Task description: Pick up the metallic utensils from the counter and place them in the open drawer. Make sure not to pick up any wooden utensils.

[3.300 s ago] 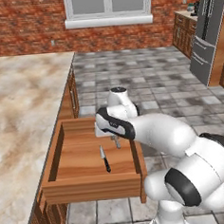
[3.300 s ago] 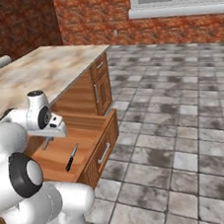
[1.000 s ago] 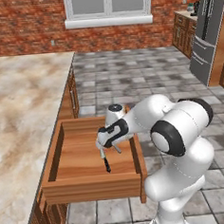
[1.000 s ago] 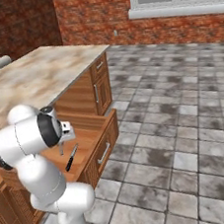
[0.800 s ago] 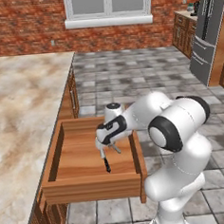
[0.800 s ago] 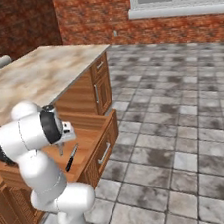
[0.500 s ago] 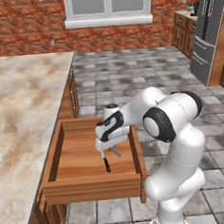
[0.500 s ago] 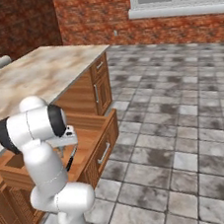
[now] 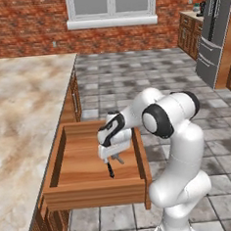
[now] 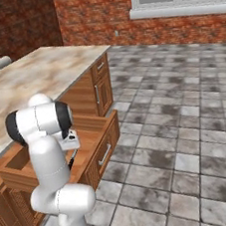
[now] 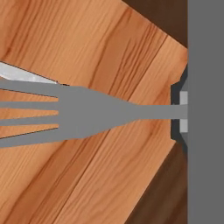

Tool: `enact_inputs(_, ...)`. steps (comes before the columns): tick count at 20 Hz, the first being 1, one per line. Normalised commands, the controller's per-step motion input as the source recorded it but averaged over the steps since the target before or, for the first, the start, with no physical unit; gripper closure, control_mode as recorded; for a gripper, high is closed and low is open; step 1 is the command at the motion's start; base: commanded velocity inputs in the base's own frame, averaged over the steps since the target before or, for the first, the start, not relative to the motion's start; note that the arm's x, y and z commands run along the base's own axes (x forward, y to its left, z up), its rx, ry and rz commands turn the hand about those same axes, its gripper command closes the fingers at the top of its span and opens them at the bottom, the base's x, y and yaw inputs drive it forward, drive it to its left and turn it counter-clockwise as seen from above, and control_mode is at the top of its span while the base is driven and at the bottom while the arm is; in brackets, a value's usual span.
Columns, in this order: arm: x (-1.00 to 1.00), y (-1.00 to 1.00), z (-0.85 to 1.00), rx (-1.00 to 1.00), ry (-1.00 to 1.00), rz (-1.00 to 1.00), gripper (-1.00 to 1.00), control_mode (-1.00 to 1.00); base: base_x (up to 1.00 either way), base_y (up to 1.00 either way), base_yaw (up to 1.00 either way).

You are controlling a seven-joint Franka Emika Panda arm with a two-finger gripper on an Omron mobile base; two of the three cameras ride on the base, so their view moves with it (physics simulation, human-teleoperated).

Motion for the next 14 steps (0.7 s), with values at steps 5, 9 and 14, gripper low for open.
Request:
enact_inputs(5,0.08,0.0,-0.42,-0.01,-0.03,0.0,1.0,-1.0,0.0,0.0,0.0)
enact_inputs(9,0.09,0.0,-0.28,0.0,-0.03,0.0,1.0,-1.0,0.0,0.0,0.0)
enact_inputs(14,0.19,0.0,0.0,-0.02,0.0,-0.01,1.0,-1.0,0.0,0.0,0.0)
